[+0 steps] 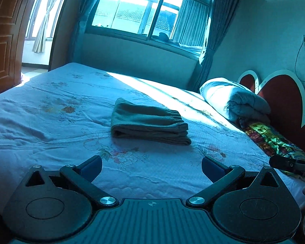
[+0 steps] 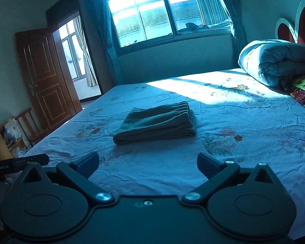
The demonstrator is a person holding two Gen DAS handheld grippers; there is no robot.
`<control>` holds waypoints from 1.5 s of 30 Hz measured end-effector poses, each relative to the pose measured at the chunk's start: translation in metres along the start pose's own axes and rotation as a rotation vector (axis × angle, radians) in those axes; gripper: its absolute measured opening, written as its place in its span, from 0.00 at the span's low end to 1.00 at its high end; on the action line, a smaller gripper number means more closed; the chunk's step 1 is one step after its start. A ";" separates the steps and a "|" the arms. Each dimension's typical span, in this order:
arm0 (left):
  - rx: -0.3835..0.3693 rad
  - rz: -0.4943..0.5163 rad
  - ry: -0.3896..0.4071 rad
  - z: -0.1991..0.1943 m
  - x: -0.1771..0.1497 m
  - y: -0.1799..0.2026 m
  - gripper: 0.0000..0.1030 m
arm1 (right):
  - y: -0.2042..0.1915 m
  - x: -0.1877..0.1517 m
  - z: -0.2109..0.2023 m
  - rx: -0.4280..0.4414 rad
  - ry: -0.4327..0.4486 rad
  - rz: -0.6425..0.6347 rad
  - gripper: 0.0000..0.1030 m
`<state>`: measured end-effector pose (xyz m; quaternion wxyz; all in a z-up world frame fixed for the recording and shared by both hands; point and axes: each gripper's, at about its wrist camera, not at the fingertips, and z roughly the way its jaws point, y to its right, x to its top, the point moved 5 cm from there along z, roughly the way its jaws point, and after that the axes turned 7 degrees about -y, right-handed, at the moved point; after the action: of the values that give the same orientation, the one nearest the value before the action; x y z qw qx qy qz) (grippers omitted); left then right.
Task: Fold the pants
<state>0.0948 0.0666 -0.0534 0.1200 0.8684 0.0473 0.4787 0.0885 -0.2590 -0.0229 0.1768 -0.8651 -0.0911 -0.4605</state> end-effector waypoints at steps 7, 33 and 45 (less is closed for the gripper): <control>0.040 0.053 0.050 -0.041 -0.004 0.031 1.00 | -0.027 0.011 -0.038 -0.031 0.050 -0.079 0.95; 0.019 0.102 0.066 -0.051 0.001 0.042 1.00 | -0.032 0.002 -0.041 -0.056 0.043 -0.085 0.95; 0.013 0.122 0.075 -0.054 0.001 0.048 1.00 | -0.031 0.004 -0.044 -0.056 0.049 -0.089 0.95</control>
<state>0.0481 0.0296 -0.0130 0.0829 0.8521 0.0020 0.5168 0.0476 -0.2474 0.0101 0.1340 -0.8534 -0.1121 -0.4912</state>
